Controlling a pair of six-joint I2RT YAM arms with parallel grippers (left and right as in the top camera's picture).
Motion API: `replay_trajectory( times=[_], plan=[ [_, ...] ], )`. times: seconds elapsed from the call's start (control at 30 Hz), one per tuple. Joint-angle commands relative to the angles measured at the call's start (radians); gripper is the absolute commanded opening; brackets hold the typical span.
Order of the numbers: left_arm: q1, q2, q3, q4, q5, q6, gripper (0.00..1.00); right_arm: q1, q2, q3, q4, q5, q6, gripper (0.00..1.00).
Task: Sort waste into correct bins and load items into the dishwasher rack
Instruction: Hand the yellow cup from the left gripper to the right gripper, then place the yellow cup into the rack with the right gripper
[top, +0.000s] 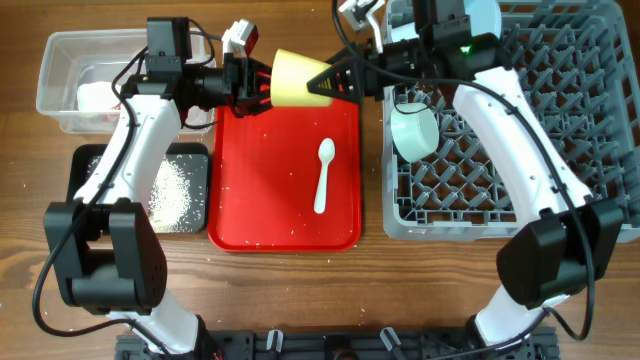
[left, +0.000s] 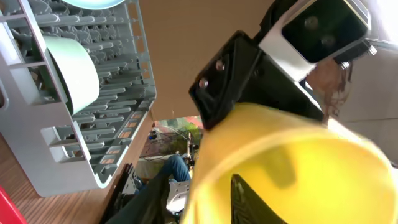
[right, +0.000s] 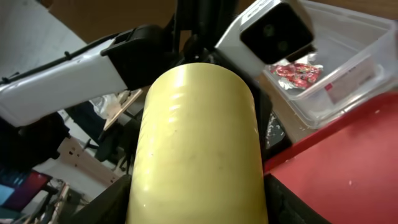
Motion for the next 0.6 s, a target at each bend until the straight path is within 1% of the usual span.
replay_trajectory(
  times=[0.0, 0.07, 0.13, 0.17, 0.2, 0.23, 0.3, 0.33, 0.37, 0.4, 0.43, 0.5, 0.57],
  plan=[
    [0.005, -0.024, 0.005, 0.016, -0.013, 0.012, 0.46, -0.085, -0.019, 0.003, -0.009, 0.016, 0.064, 0.48],
    [0.005, -0.024, 0.005, 0.018, -0.128, 0.012, 0.67, -0.159, -0.048, 0.003, -0.119, 0.156, 0.062, 0.48],
    [0.005, -0.024, 0.005, 0.018, -0.256, 0.012, 0.77, -0.220, -0.089, 0.003, -0.228, 0.293, 0.056, 0.49],
    [0.005, -0.024, 0.005, 0.018, -0.315, 0.012, 0.84, -0.237, -0.105, 0.003, -0.265, 0.332, 0.059, 0.49],
    [0.005, -0.024, 0.005, 0.018, -0.427, 0.012, 0.97, -0.256, -0.130, 0.004, -0.319, 0.388, 0.060, 0.49],
    [0.005, -0.024, 0.005, 0.018, -0.515, 0.012, 1.00, -0.266, -0.154, 0.004, -0.375, 0.453, 0.074, 0.48],
    [0.003, -0.024, 0.005, 0.013, -0.761, 0.012, 1.00, -0.269, -0.216, 0.004, -0.512, 0.652, 0.085, 0.49],
    [0.002, -0.024, 0.005, 0.013, -0.849, 0.012, 1.00, -0.267, -0.237, 0.004, -0.563, 0.727, 0.086, 0.49],
    [0.002, -0.024, 0.005, 0.014, -0.907, 0.012, 1.00, -0.267, -0.253, 0.004, -0.609, 0.796, 0.095, 0.49],
    [0.002, -0.024, 0.005, 0.014, -0.971, 0.012, 1.00, -0.267, -0.272, 0.004, -0.680, 0.919, 0.127, 0.49],
    [0.002, -0.024, 0.005, 0.014, -1.026, 0.012, 1.00, -0.267, -0.281, 0.004, -0.748, 1.029, 0.148, 0.50],
    [0.002, -0.024, 0.005, 0.014, -1.048, 0.012, 1.00, -0.267, -0.282, 0.002, -0.843, 1.150, 0.164, 0.52],
    [0.002, -0.024, 0.005, 0.014, -1.048, 0.012, 1.00, -0.268, -0.282, -0.026, -0.871, 1.194, 0.171, 0.53]
  ],
)
